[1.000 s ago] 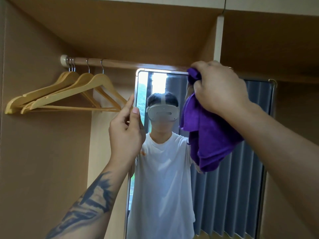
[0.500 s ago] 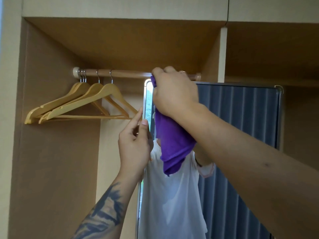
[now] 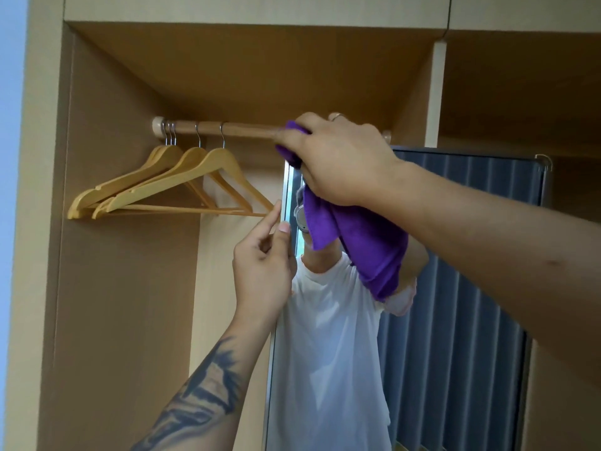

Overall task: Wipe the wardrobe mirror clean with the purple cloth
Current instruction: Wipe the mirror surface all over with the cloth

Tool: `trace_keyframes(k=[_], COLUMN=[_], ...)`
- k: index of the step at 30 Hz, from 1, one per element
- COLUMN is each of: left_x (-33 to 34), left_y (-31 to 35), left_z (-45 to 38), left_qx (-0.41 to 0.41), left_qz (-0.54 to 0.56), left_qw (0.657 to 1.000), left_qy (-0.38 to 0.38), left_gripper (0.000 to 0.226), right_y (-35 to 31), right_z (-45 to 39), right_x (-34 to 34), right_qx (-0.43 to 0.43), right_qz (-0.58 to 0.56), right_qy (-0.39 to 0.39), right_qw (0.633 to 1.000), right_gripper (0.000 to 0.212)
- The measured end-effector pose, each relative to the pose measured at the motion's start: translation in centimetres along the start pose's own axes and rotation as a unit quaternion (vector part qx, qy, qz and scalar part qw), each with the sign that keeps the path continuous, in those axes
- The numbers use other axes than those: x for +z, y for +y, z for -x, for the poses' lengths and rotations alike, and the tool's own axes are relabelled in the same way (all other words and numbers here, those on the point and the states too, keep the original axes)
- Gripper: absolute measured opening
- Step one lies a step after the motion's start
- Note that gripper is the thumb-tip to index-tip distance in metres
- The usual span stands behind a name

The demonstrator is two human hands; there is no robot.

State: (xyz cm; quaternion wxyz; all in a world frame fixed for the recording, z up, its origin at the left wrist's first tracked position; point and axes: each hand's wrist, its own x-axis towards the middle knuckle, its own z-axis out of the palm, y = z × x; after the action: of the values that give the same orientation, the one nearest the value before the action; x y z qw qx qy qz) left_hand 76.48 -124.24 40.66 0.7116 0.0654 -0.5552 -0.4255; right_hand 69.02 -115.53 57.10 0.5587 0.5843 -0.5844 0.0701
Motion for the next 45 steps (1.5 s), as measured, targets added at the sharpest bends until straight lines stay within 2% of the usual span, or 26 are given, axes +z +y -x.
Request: trace_keyframes(k=[4, 11, 15, 17, 24, 28, 31, 33, 35, 38, 42, 45], left_x=[0.0, 0.0, 0.2, 0.0, -0.6, -0.6, -0.6, -0.7, -0.8, -1.3, -1.8, -1.5], left_y=[0.3, 0.1, 0.1, -0.1, 0.1, 0.1, 0.3, 0.7, 1.3, 2.3, 4.5, 6.4], left_z=[0.2, 0.5, 0.6, 0.4, 0.1, 0.1, 0.3, 0.4, 0.4, 0.2, -0.5, -1.1], left_qx=[0.005, 0.019, 0.022, 0.018, -0.025, -0.039, -0.04, -0.058, -0.08, -0.078, -0.03, -0.014], left_qz=[-0.002, -0.011, -0.023, -0.015, 0.02, 0.028, 0.025, 0.044, 0.061, 0.036, 0.029, 0.067], left_qw=[1.0, 1.0, 0.999, 1.0, 0.999, 0.998, 0.999, 0.997, 0.994, 0.995, 0.999, 0.997], left_qy=[0.003, 0.004, 0.016, 0.01, -0.026, -0.026, -0.021, -0.027, -0.043, -0.046, -0.035, -0.04], left_gripper=[0.035, 0.035, 0.036, 0.036, 0.036, 0.036, 0.036, 0.035, 0.035, 0.03, 0.028, 0.038], right_y=[1.3, 4.5, 3.7, 2.6, -3.1, -3.9, -3.6, -3.3, -3.4, -3.9, -4.4, -5.0], right_z=[1.3, 6.2, 6.1, 4.9, 0.1, -0.5, -0.1, 0.2, 0.6, 1.8, 3.8, 4.6], right_x=[0.4, 0.7, 0.5, 0.4, 0.1, -0.1, -0.1, 0.0, -0.1, 0.0, 0.8, 1.3], right_qx=[0.132, 0.269, 0.299, 0.292, 0.162, 0.09, 0.074, 0.078, 0.109, 0.173, 0.226, 0.238], right_qz=[-0.024, -0.034, -0.059, -0.091, -0.162, -0.1, -0.094, -0.141, -0.253, -0.433, -0.579, -0.644], right_qy=[0.007, 0.032, 0.039, 0.04, 0.028, 0.008, -0.002, -0.008, 0.012, 0.088, 0.151, 0.172], right_qw=[0.991, 0.962, 0.952, 0.951, 0.973, 0.991, 0.993, 0.987, 0.961, 0.88, 0.769, 0.706], right_gripper=[0.037, 0.042, 0.041, 0.042, 0.047, 0.034, 0.032, 0.039, 0.048, 0.056, 0.046, 0.038])
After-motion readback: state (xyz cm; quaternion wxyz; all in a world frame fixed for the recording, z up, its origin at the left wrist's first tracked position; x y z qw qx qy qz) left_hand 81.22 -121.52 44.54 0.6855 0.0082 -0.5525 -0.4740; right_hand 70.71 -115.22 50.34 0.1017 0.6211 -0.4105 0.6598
